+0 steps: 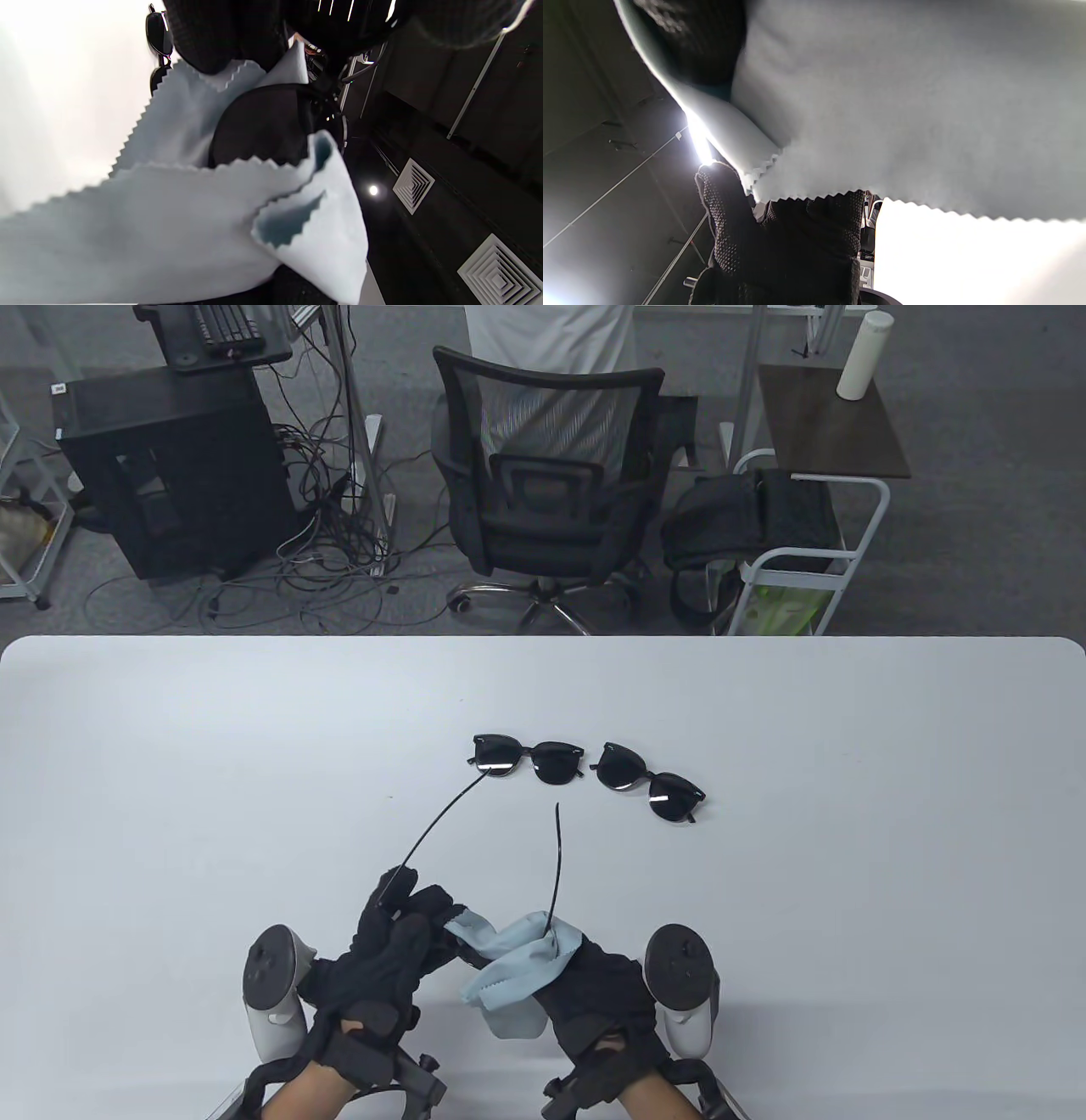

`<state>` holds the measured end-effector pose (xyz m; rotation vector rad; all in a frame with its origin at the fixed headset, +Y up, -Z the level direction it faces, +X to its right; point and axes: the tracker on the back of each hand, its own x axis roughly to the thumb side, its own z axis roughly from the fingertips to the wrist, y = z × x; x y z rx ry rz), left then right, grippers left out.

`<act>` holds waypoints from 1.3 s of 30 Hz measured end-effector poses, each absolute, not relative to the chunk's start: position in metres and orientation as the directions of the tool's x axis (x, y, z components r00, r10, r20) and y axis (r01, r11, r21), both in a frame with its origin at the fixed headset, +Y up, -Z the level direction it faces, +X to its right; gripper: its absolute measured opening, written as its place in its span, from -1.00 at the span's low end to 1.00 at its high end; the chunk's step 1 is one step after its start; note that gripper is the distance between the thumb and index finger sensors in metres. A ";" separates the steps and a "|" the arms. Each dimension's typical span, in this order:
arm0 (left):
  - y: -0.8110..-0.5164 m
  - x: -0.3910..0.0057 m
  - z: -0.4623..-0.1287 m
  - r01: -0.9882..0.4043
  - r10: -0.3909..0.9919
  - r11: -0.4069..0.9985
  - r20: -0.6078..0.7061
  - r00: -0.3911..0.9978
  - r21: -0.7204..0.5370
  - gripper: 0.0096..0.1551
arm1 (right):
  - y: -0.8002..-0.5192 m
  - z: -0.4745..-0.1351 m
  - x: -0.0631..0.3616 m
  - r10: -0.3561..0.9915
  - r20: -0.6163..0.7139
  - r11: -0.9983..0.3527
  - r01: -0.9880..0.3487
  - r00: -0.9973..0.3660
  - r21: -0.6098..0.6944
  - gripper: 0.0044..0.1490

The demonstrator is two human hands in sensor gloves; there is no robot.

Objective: Dust sunglasses

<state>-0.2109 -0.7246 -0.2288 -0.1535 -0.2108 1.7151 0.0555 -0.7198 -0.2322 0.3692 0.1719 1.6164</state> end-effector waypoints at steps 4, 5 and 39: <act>-0.718 -0.211 -0.225 -0.985 0.995 -0.069 0.060 -0.079 -0.160 0.17 | -0.722 -0.234 0.060 0.997 0.077 -0.043 -0.947 -0.019 0.319 -0.43; -0.716 -0.211 -0.225 -0.986 0.994 -0.056 0.081 -0.069 -0.158 0.17 | -0.722 -0.235 0.061 0.997 0.075 -0.040 -0.950 -0.017 0.311 -0.44; -0.719 -0.209 -0.226 -0.943 0.972 -0.203 0.064 -0.227 -0.262 0.13 | -0.727 -0.241 0.064 0.999 0.017 0.032 -0.931 0.041 0.365 -0.42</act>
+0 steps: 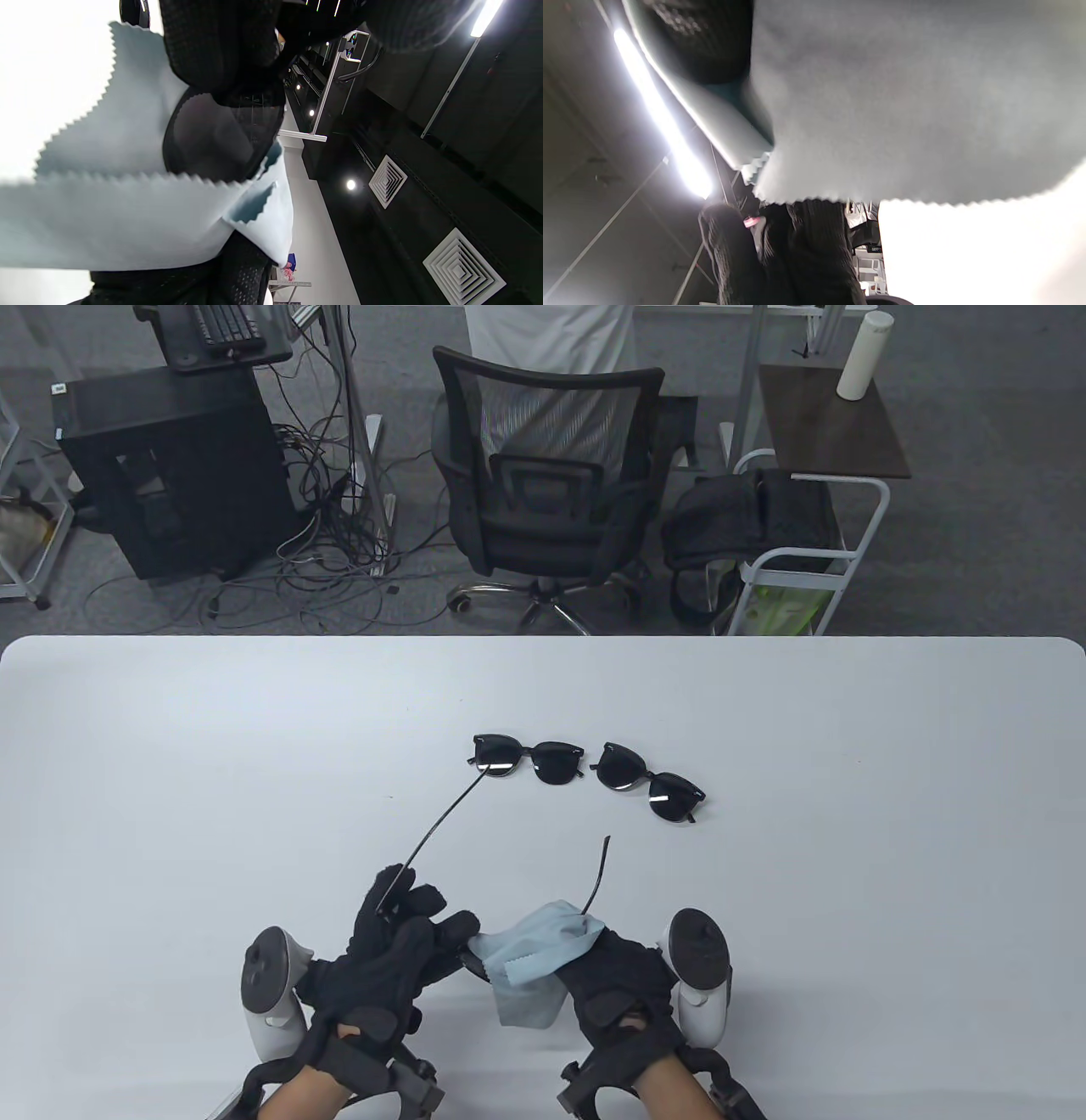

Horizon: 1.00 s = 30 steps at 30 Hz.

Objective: Dust sunglasses

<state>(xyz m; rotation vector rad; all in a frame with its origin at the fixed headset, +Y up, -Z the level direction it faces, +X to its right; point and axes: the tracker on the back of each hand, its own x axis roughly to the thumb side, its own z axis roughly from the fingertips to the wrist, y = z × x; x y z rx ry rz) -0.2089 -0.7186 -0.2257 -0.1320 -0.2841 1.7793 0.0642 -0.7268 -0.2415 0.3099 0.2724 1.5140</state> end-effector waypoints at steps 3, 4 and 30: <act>-0.718 -0.209 -0.226 -0.948 0.974 -0.194 0.069 -0.217 -0.251 0.13 | -0.726 -0.239 0.061 0.998 0.056 -0.037 -0.935 -0.019 0.352 -0.40; -0.717 -0.209 -0.227 -0.950 0.976 -0.187 0.067 -0.209 -0.250 0.13 | -0.726 -0.239 0.061 0.998 0.060 -0.040 -0.938 -0.020 0.346 -0.40; -0.709 -0.203 -0.220 -0.971 0.984 0.008 0.176 -0.036 -0.238 0.12 | -0.688 -0.238 0.148 0.962 0.230 0.163 -0.985 0.148 -0.048 -0.31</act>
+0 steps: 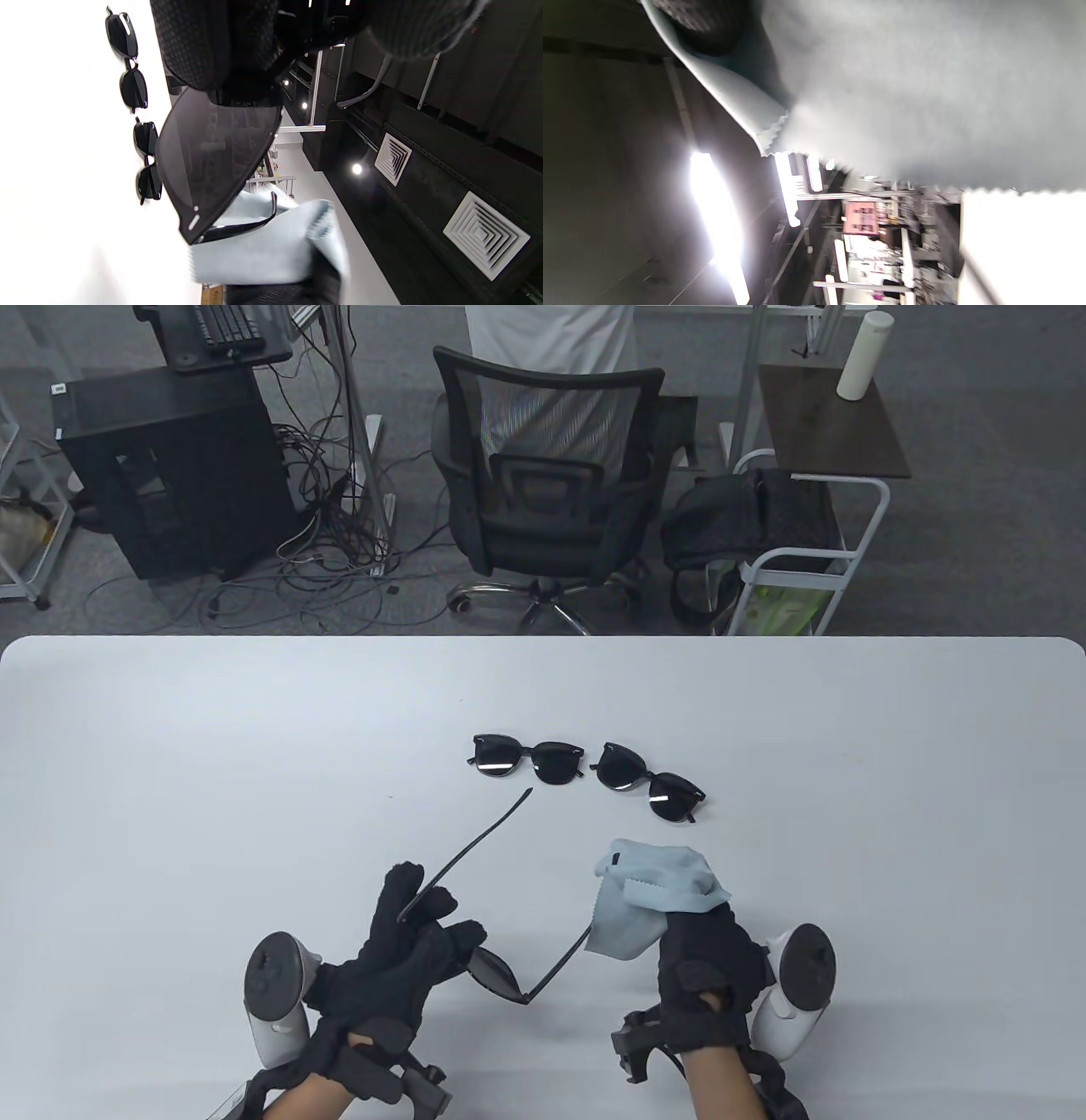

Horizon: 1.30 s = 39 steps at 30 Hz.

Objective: Dust sunglasses

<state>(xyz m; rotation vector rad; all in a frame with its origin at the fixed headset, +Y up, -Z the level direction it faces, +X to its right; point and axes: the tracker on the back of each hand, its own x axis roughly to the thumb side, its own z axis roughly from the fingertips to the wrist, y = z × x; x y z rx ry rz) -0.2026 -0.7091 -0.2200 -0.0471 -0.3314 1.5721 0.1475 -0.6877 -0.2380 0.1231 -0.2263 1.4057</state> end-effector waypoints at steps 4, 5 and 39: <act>-0.708 -0.200 -0.219 -0.973 0.977 0.053 0.211 0.005 -0.225 0.12 | -0.656 -0.219 0.128 0.920 0.391 0.040 -0.999 0.023 -0.036 -0.31; -0.708 -0.200 -0.219 -0.973 0.978 0.050 0.209 0.002 -0.226 0.12 | -0.653 -0.218 0.114 0.923 0.385 0.019 -1.000 0.022 0.012 -0.30; -0.706 -0.191 -0.215 -0.954 0.944 0.218 0.293 0.153 -0.204 0.13 | -0.637 -0.296 0.041 0.939 -0.028 0.333 -0.889 0.342 0.313 -0.46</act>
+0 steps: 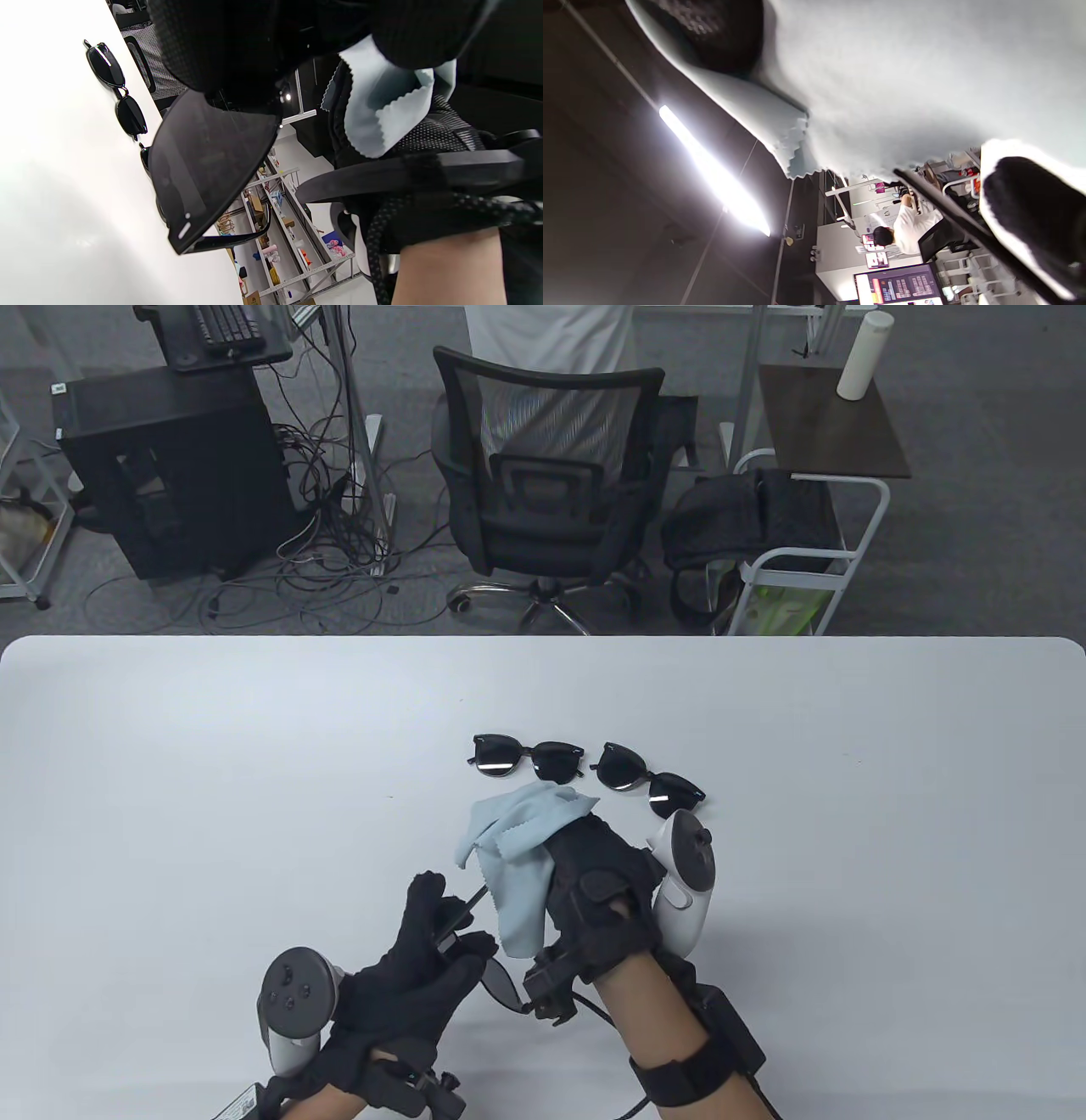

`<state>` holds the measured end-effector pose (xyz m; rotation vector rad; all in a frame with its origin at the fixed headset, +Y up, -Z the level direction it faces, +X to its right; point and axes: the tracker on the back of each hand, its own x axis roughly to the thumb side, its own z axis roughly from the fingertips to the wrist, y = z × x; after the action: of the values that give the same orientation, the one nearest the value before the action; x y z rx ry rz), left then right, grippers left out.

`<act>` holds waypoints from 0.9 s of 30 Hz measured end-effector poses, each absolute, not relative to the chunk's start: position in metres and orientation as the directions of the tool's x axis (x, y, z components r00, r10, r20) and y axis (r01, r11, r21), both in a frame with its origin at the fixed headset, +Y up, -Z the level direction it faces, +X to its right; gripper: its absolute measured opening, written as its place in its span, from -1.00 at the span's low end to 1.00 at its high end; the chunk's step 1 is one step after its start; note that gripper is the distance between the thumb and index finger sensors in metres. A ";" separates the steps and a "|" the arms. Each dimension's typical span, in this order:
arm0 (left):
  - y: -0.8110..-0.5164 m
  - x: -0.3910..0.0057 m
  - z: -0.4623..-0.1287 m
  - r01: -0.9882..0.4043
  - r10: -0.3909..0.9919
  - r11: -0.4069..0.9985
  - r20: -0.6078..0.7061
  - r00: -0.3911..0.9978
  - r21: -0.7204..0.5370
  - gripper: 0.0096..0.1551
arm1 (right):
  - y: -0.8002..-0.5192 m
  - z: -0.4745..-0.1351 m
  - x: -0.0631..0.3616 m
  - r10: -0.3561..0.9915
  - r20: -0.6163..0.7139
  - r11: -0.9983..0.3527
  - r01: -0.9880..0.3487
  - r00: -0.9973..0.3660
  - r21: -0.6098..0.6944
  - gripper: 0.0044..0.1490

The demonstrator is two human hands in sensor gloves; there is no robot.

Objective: Dust sunglasses

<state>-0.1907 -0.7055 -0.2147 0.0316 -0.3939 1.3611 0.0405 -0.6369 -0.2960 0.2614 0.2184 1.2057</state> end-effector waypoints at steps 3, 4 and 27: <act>-0.705 -0.193 -0.215 -0.960 0.950 0.194 0.281 0.133 -0.200 0.13 | -0.635 -0.289 0.029 0.974 0.048 0.196 -0.926 0.223 0.323 -0.44; -0.705 -0.193 -0.216 -0.961 0.951 0.193 0.280 0.133 -0.198 0.13 | -0.636 -0.287 0.026 0.980 0.069 0.155 -0.934 0.186 0.323 -0.44; -0.707 -0.202 -0.221 -0.968 0.958 0.166 0.262 0.113 -0.190 0.13 | -0.652 -0.277 0.000 0.991 0.127 -0.015 -0.935 0.033 0.355 -0.48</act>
<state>-0.2022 -0.7074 -0.2215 0.0309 -0.3578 1.4133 -0.0004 -0.6521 -0.2766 0.3881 0.1819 1.5403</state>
